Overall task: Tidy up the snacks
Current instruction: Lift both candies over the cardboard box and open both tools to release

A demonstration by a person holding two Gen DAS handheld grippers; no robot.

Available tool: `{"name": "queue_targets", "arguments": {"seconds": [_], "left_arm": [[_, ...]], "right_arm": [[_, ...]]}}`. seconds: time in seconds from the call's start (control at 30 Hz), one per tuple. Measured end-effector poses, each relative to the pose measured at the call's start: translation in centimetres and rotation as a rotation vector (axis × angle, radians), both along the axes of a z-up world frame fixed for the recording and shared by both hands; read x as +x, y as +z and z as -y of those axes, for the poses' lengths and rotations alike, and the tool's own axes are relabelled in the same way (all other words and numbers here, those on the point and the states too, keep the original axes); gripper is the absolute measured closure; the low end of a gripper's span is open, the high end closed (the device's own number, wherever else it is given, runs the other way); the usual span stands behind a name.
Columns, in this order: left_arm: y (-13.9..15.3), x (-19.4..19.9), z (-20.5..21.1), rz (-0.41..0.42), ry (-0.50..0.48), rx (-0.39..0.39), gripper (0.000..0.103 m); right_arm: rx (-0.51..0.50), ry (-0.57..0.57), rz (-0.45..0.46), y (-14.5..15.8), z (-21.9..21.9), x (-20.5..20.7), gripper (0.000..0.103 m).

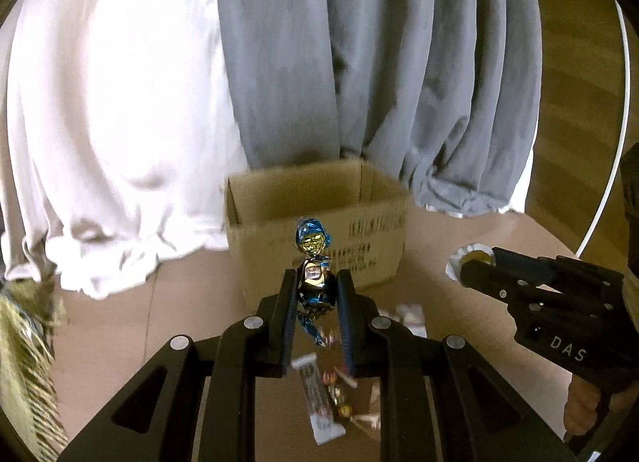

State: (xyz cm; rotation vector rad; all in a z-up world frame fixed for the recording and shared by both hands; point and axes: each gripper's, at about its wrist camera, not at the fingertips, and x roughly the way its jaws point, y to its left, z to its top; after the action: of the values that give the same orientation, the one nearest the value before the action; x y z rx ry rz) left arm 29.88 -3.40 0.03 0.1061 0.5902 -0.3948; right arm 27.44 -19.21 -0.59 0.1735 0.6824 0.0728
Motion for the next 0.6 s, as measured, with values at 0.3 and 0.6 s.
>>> {"name": "queue_targets", "arguments": {"seconds": [0.3, 0.6], "left_arm": [[4.4, 1.8, 0.9, 0.121, -0.032, -0.01, 0.083], [7.0, 5.0, 1.6, 0.184, -0.033, -0.002, 0.083]], "right_arm": [[0.004, 0.015, 0.105, 4.0, 0.4, 2.0, 0.068], [-0.003, 0.029, 0.186, 6.6, 0.4, 5.4, 0.068]]}}
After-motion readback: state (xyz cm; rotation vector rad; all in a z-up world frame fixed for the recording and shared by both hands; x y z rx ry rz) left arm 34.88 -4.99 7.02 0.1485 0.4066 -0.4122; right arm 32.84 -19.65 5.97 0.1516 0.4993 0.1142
